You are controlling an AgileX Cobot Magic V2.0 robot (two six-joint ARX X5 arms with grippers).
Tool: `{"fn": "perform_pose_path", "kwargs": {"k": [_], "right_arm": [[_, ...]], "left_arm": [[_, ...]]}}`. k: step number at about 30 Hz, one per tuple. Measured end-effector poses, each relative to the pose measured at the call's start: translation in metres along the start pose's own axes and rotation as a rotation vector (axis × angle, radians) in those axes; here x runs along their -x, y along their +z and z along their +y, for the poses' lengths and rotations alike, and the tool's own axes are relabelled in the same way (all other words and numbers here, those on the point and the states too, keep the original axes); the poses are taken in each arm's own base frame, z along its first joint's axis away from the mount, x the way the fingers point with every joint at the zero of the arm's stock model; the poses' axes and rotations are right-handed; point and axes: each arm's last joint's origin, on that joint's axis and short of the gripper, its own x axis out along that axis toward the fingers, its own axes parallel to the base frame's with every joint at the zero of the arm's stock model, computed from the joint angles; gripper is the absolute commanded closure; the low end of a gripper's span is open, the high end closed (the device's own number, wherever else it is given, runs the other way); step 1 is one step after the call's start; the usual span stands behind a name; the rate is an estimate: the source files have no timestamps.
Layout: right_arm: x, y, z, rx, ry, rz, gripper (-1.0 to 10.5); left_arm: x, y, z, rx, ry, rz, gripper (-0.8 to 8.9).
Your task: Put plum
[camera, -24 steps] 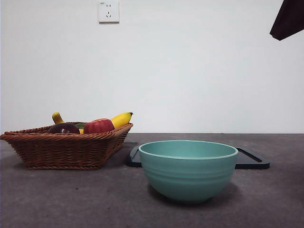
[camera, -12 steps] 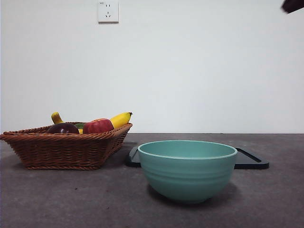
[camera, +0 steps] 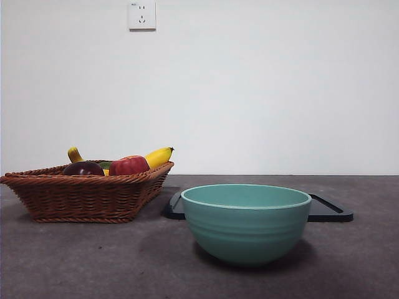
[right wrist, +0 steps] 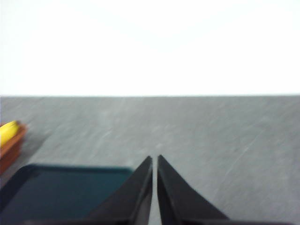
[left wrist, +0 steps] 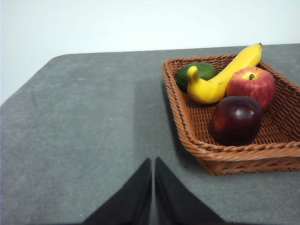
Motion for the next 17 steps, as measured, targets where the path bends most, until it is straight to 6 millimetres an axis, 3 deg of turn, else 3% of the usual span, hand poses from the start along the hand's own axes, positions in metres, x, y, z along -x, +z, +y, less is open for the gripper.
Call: {"fn": "perform_pose_path", "kwargs": {"k": [12,17], "right_arm": [[-0.007,-0.083,-0.012,0.039,-0.037,-0.12,9.4],[-0.008,-0.103,-0.014,0.042,-0.036,-0.136,9.4]], "left_arm": [[0.0,0.0,0.0,0.0,0.0,0.0,8.05],[0.0,0.0,0.0,0.0,0.0,0.0,8.05]]}}
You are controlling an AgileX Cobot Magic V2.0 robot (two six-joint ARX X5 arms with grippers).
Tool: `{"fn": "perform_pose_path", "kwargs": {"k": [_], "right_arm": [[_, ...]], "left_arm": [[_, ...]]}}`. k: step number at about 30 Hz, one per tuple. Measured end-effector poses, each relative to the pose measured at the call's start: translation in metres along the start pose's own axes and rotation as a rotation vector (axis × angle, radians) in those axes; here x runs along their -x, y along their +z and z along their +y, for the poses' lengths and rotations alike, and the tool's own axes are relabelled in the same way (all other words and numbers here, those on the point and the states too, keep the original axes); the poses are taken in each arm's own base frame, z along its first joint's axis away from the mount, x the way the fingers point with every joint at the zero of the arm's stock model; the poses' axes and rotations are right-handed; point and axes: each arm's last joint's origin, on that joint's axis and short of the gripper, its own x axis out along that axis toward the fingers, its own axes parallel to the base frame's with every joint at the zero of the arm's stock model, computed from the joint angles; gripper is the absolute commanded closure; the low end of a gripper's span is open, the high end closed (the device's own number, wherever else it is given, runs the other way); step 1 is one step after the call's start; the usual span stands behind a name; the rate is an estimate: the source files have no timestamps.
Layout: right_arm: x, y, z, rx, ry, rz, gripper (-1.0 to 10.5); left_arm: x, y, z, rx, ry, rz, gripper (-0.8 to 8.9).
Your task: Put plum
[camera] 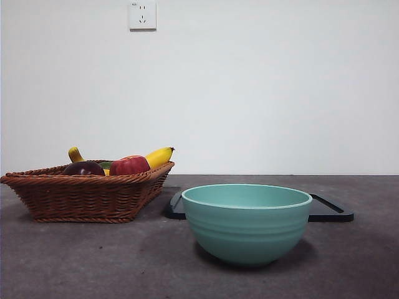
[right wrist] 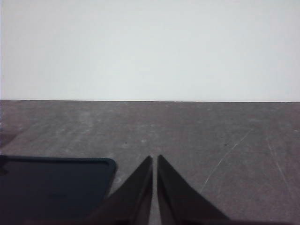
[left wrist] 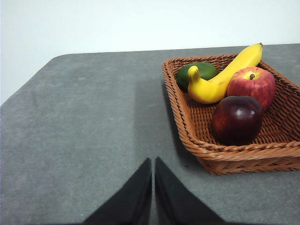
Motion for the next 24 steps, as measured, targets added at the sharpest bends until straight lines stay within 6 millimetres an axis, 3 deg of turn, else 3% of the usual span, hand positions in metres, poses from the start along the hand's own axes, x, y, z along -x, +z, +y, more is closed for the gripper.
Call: {"fn": "perform_pose_path", "kwargs": {"k": [14,24], "right_arm": [[0.003,-0.012,0.005,0.016,0.033,-0.012,9.4],[0.004,-0.032,0.005,0.007,0.031,0.187,9.4]], "left_arm": [[0.0,0.0,0.0,0.0,0.0,0.0,8.05],[0.0,0.0,0.0,0.0,0.0,0.0,8.05]]}}
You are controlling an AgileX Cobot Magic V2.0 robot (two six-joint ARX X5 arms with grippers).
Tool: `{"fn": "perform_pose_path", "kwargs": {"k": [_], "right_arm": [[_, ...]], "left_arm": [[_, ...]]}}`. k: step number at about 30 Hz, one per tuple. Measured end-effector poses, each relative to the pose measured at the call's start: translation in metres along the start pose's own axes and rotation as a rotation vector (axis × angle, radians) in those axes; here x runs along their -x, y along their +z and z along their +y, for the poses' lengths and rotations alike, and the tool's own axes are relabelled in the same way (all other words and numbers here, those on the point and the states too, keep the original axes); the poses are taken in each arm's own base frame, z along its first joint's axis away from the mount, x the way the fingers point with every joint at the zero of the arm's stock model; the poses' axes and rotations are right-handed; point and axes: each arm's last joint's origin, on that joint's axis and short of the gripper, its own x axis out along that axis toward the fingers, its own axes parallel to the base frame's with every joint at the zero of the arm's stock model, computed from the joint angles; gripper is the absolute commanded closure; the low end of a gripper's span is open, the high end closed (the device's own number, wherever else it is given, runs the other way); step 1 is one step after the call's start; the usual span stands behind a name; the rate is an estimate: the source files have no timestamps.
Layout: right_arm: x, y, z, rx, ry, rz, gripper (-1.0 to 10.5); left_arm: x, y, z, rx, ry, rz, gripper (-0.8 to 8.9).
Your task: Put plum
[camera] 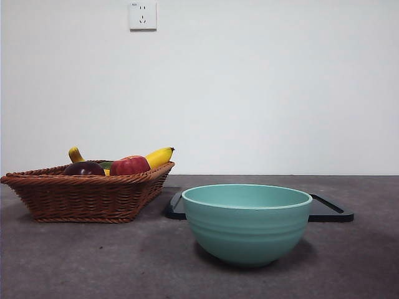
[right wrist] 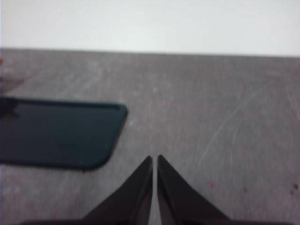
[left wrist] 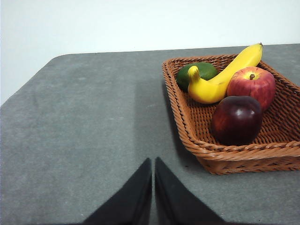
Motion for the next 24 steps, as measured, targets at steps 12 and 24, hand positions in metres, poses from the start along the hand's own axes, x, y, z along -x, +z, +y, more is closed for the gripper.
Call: {"fn": "perform_pose_path", "kwargs": {"k": [12,24], "right_arm": [[-0.0001,-0.001,0.0049,0.007,0.051,0.013,9.4],[-0.0002,-0.001,0.0059,0.009,0.063,0.012,9.4]], "left_arm": [[0.0,0.0,0.0,0.0,0.0,0.0,8.05],[0.0,0.0,0.0,0.0,0.0,0.0,8.05]]}}
